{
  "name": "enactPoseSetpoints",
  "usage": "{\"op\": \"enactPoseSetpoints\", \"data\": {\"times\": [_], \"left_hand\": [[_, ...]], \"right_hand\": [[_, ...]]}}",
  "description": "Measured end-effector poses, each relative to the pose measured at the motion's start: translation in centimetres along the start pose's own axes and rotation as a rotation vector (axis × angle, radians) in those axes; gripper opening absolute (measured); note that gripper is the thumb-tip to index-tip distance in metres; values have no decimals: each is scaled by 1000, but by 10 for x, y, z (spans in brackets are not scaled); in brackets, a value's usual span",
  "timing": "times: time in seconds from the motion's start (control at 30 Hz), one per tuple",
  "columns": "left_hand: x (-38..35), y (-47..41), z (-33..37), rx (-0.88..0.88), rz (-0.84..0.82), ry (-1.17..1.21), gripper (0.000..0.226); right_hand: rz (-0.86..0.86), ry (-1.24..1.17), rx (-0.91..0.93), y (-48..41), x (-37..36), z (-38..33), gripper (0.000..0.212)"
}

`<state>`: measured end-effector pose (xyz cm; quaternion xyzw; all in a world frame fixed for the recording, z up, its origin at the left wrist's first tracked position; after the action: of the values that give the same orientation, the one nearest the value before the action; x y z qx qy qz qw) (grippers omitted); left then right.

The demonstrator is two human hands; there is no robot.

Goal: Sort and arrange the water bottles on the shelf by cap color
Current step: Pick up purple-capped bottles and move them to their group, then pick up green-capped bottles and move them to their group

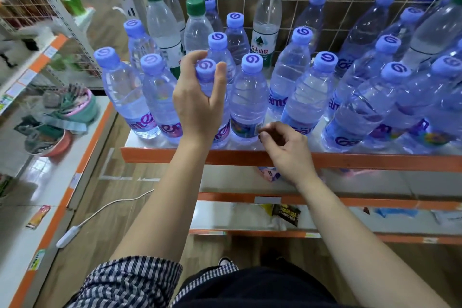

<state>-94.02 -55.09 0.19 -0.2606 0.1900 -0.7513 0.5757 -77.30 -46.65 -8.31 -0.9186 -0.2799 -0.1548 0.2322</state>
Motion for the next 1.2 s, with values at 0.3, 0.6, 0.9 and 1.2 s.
{"op": "enactPoseSetpoints", "data": {"times": [0.3,0.6,0.9,1.2], "left_hand": [[6,4,16,-63,30,-182,24],[25,-19,54,-207,-16,-317,20],[56,-106,49,-307,-373,-386,24],[45,-211,-3,-245,-718,-483,24]], "right_hand": [[2,-97,306,-33,27,-59,8],[30,-70,558,-80,34,-114,11],[-256,286,520,-164,0,-161,20],[-477,643,260,-224,-47,-153,45]]}}
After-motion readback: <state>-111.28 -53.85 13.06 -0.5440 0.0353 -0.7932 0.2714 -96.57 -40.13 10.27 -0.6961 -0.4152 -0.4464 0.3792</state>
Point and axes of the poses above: each hand's wrist, its own y-axis away from the middle knuckle, its own x-axis out of the back of the hand, z = x × y, the point moved 4 cm from there along -y, towards the middle knuckle, and after that the axes turned 9 degrees about x, right-handed, at the moved point
